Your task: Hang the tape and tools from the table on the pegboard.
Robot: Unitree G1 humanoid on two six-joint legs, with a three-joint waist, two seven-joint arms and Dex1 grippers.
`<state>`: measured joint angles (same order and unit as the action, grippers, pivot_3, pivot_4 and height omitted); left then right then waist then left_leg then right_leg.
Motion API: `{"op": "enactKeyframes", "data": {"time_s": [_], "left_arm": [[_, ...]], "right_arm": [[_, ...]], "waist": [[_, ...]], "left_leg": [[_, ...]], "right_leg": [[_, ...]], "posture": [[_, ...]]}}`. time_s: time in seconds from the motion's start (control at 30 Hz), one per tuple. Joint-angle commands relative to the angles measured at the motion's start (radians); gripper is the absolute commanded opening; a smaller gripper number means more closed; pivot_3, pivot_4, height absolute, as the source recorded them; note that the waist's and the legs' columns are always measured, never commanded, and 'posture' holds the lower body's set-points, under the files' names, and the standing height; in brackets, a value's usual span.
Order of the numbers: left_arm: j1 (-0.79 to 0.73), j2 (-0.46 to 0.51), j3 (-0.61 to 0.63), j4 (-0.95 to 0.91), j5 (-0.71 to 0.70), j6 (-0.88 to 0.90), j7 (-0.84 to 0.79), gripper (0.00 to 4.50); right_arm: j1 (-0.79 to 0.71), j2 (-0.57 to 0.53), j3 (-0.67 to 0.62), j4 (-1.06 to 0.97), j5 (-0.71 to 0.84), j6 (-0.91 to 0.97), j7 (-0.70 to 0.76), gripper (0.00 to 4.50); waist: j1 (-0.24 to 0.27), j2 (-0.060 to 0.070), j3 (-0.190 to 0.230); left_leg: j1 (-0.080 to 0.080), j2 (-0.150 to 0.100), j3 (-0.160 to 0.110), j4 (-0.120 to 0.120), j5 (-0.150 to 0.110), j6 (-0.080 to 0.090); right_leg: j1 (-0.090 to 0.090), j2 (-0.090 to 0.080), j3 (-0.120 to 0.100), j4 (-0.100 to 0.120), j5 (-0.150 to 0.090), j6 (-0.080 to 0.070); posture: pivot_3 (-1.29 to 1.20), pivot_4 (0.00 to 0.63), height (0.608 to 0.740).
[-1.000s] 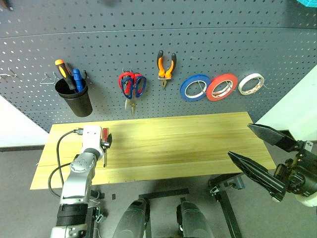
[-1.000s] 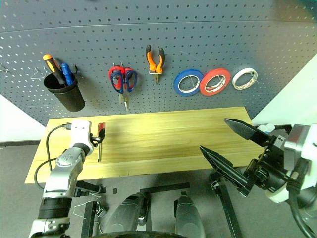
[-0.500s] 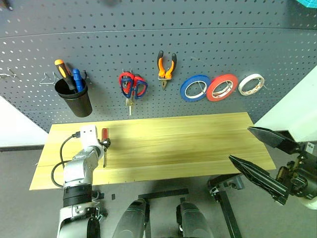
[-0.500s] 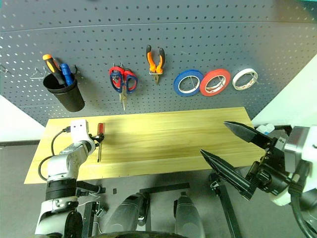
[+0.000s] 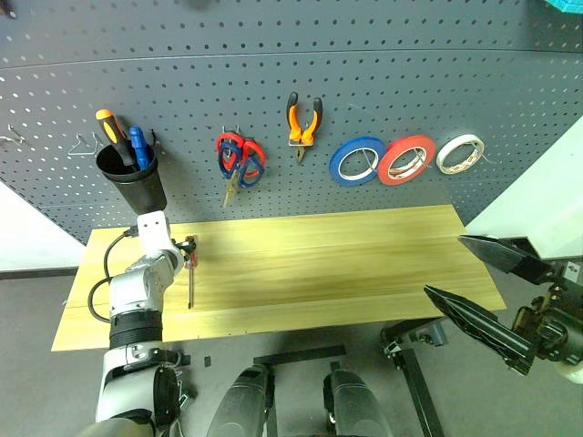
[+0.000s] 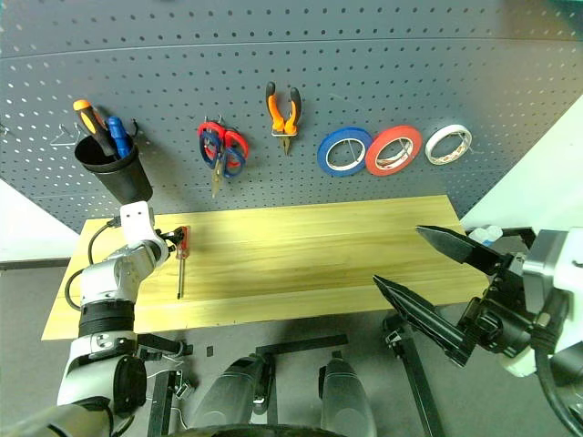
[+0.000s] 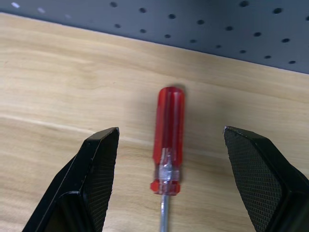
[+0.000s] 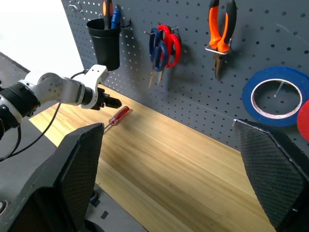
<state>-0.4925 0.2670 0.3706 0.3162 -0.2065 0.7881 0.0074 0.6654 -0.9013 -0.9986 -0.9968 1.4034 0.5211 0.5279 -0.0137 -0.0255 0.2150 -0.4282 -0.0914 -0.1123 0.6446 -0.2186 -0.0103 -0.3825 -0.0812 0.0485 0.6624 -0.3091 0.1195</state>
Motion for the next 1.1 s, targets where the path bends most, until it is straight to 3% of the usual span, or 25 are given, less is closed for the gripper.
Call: {"op": "enactKeyframes", "data": {"time_s": [0.03,0.37,1.1], "left_arm": [[0.025,0.014,0.017,-0.044,-0.008,0.026,0.013,3.6],[0.066,0.0,0.016,-0.108,-0.023,0.065,0.033,3.6],[-0.017,-0.004,-0.024,0.008,-0.01,0.011,0.027,3.6]], "right_arm": [[0.004,-0.021,-0.038,0.002,0.046,0.009,0.007,4.5],[0.029,-0.051,-0.111,0.016,0.126,0.062,0.027,4.5],[0.082,-0.058,-0.195,-0.003,0.222,0.124,0.005,4.5]], "waist": [[0.0,-0.001,0.002],[0.0,-0.01,0.025],[-0.004,-0.013,0.075]], "left_leg": [[0.0,0.0,0.0,0.0,0.0,0.0],[-0.015,0.0,0.0,0.001,0.0,0.001],[-0.019,0.0,0.0,-0.002,-0.002,0.003]], "right_leg": [[0.0,0.0,0.0,0.0,0.0,0.0],[-0.015,0.0,0.0,-0.001,0.0,0.0],[-0.017,-0.001,0.0,-0.006,0.0,0.0]], "posture": [[-0.12,0.249,0.74],[-0.14,0.301,0.74],[-0.17,0.352,0.74]]}}
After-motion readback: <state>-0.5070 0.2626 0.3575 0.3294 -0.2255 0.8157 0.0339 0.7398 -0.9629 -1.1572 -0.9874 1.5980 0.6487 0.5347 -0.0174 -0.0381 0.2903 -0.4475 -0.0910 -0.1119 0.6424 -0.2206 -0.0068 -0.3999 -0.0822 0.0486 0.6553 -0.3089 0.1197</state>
